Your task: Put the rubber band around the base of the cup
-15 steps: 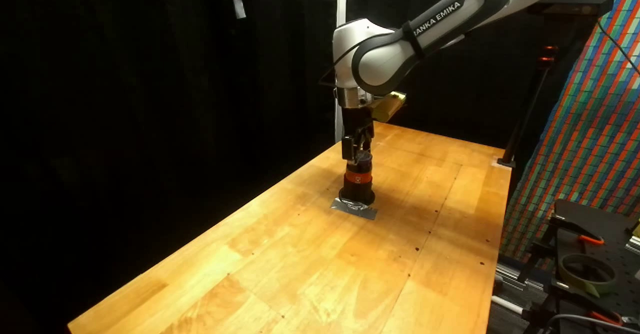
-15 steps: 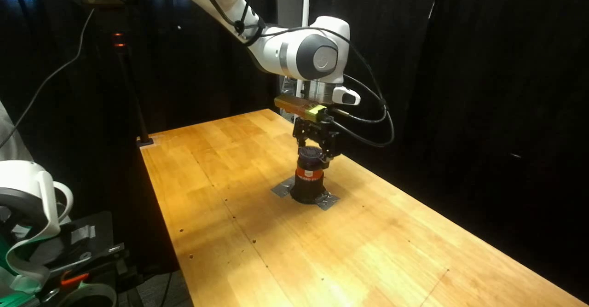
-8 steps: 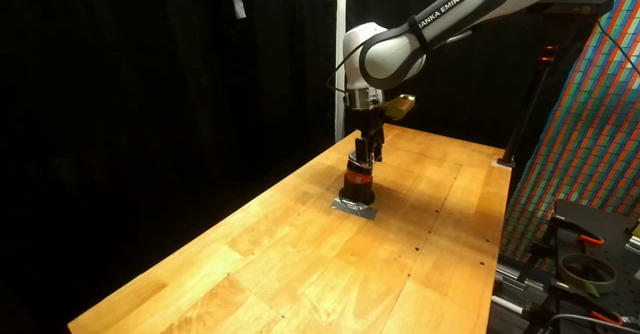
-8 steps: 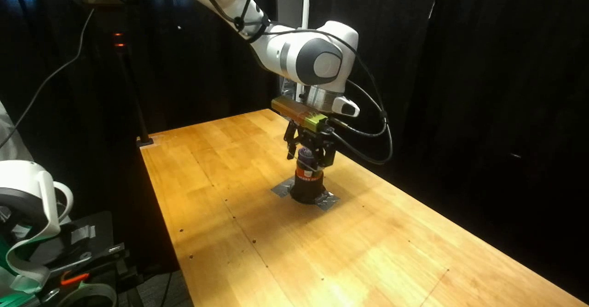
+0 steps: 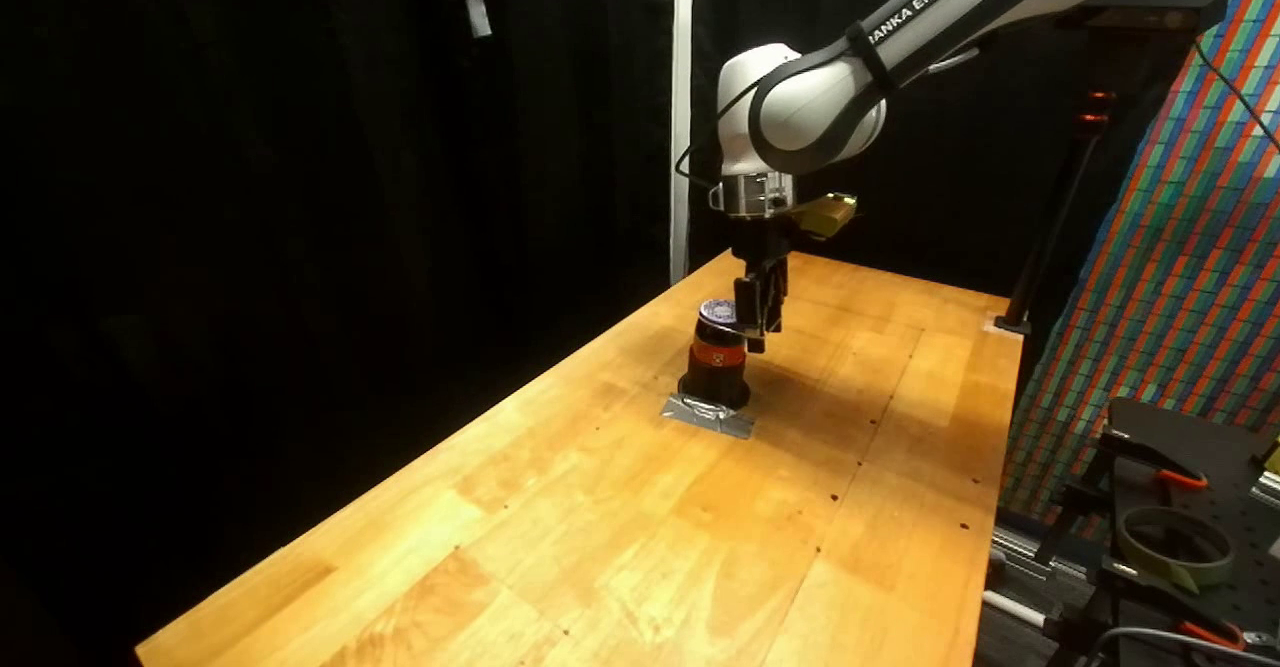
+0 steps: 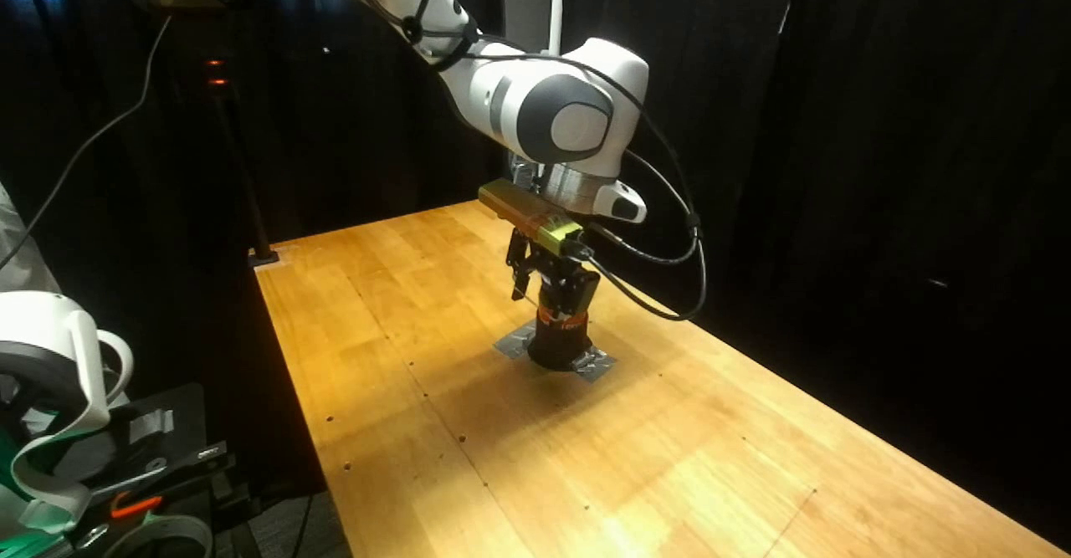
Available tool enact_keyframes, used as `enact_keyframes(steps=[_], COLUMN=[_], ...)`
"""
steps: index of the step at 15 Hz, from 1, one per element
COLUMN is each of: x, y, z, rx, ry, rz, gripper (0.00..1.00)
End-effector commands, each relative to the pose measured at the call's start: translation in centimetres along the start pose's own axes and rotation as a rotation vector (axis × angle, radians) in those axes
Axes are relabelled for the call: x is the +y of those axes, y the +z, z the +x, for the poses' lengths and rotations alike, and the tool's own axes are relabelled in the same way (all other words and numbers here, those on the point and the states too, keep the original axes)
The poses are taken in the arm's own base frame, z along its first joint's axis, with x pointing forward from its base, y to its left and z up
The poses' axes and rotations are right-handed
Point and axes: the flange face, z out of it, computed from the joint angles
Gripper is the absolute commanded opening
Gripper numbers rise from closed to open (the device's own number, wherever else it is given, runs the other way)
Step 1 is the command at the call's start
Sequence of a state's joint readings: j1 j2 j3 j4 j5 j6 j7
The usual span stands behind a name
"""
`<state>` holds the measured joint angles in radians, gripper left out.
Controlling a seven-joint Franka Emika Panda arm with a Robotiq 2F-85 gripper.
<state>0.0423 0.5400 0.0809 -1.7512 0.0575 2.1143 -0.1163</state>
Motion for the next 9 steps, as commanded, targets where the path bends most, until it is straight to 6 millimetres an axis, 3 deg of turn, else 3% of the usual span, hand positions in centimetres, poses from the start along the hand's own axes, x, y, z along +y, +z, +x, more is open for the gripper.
enact_keyframes(steps=[1,6,9], x=[-0.4,-1.6,-2.1], y=[-0.5,0.4,0.9], z=[-3.8,-6.5,-8.2], rx=[0.081,0.313,0.461], ry=[0.010,0.059,0.085], rz=[0.016,0.056,0.061], gripper=[0.49,0.13,0.05])
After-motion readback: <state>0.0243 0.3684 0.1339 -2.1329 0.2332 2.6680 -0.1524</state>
